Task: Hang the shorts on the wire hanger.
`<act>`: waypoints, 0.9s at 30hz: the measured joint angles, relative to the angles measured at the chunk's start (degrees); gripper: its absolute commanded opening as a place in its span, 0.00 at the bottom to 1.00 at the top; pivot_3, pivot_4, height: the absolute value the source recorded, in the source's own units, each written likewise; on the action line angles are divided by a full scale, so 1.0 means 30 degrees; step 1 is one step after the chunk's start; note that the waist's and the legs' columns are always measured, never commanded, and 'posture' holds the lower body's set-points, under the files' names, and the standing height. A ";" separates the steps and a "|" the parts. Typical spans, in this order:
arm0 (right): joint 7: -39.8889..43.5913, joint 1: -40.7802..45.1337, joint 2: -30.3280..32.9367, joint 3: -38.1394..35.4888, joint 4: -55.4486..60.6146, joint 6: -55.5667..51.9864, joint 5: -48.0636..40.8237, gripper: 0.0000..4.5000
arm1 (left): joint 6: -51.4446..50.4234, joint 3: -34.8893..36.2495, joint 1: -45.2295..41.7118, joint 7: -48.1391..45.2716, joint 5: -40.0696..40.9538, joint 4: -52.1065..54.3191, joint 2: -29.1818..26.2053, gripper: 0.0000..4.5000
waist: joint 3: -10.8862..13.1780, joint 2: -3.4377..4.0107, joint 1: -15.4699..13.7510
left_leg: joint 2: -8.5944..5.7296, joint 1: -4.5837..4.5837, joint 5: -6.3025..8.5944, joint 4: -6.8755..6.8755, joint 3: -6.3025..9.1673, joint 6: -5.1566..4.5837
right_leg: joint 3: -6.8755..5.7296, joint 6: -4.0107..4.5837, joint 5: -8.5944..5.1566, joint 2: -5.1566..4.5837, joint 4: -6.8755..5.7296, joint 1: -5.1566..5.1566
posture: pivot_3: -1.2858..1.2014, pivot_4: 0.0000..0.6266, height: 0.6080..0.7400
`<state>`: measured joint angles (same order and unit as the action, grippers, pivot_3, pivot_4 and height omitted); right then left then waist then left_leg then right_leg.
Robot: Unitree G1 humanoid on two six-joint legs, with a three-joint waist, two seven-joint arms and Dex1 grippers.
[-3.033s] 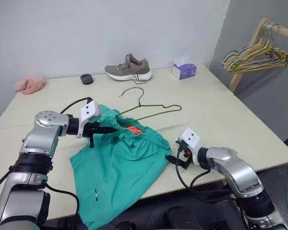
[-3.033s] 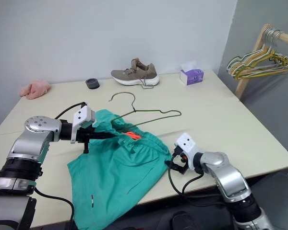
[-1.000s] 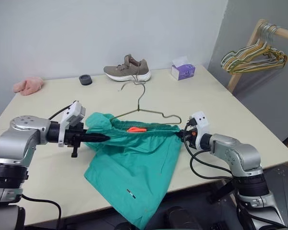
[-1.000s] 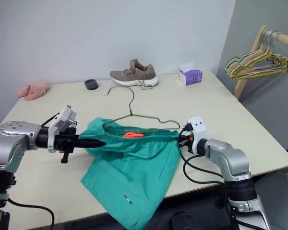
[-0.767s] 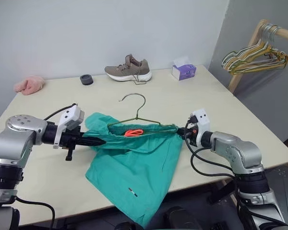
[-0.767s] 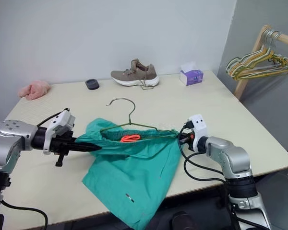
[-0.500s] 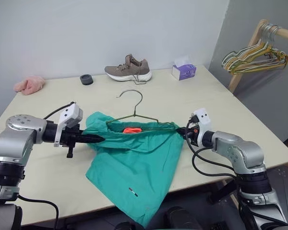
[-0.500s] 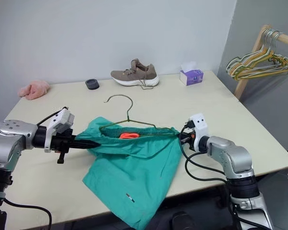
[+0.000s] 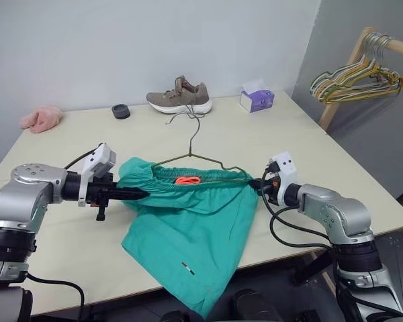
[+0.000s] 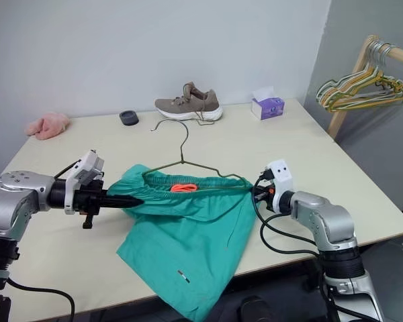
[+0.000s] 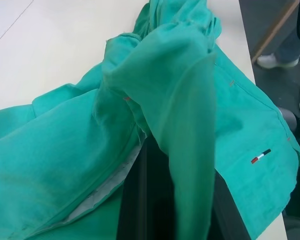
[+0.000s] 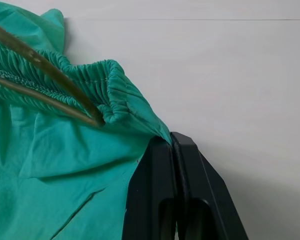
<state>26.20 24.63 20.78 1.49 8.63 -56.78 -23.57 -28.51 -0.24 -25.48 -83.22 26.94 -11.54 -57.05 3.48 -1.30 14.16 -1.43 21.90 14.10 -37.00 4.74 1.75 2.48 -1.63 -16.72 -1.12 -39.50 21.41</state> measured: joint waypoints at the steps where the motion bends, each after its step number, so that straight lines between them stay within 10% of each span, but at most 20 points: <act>1: 0.0000 -0.0001 0.0002 0.0000 0.0000 0.0034 -0.0013 0.00 | -0.0176 0.0117 -0.0085 0.0086 0.0115 -0.0030 0.0037 0.00 | 0.0000 0.0000 0.0000 | 0.0000 0.0000 0.0000 0.0000 -0.0001 0.0000 | 0.0000 0.0000 0.0000 0.0000 -0.0001 0.0000 | 0.43 0.00 1.00; 27: -0.0317 -0.0657 -0.0131 0.0296 0.0004 0.0424 -0.0023 0.00 | -0.3663 0.1580 0.0145 0.1636 0.2968 0.1769 0.0594 0.00 | 0.0000 0.0001 -0.0027 | 0.0000 -0.0002 0.0000 0.0003 -0.0003 0.0001 | 0.0004 0.0000 0.0000 0.0001 -0.0001 0.0001 | 0.43 0.00 1.00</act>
<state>25.24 22.66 20.39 2.38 8.64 -55.51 -23.64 -39.50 4.50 -25.04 -78.31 35.84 -6.23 -55.27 3.48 -1.30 14.08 -1.43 21.89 14.10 -37.00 4.73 1.76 2.49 -1.63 -16.72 -1.12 -39.50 21.41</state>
